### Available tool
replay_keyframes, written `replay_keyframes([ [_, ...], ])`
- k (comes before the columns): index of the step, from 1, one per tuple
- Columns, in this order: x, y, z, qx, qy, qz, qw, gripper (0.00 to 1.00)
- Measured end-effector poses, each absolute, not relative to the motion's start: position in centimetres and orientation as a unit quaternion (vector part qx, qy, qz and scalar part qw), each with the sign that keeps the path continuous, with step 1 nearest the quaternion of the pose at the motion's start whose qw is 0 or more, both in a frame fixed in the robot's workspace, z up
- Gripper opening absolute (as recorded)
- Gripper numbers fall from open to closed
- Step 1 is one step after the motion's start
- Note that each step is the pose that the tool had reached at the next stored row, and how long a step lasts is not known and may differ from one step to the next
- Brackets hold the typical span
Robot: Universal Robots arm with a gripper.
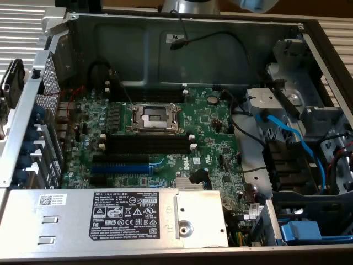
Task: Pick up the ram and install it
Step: 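Reach for the ram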
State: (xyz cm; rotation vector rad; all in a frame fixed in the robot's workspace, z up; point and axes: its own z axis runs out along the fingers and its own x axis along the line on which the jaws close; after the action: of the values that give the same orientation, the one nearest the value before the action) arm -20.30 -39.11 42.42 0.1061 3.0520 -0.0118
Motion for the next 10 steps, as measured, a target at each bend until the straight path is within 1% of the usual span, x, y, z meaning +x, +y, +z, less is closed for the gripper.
replay_keyframes([
  [10,-24.9,-39.1,42.6,0.035,0.998,-0.004,0.044,0.1],
])
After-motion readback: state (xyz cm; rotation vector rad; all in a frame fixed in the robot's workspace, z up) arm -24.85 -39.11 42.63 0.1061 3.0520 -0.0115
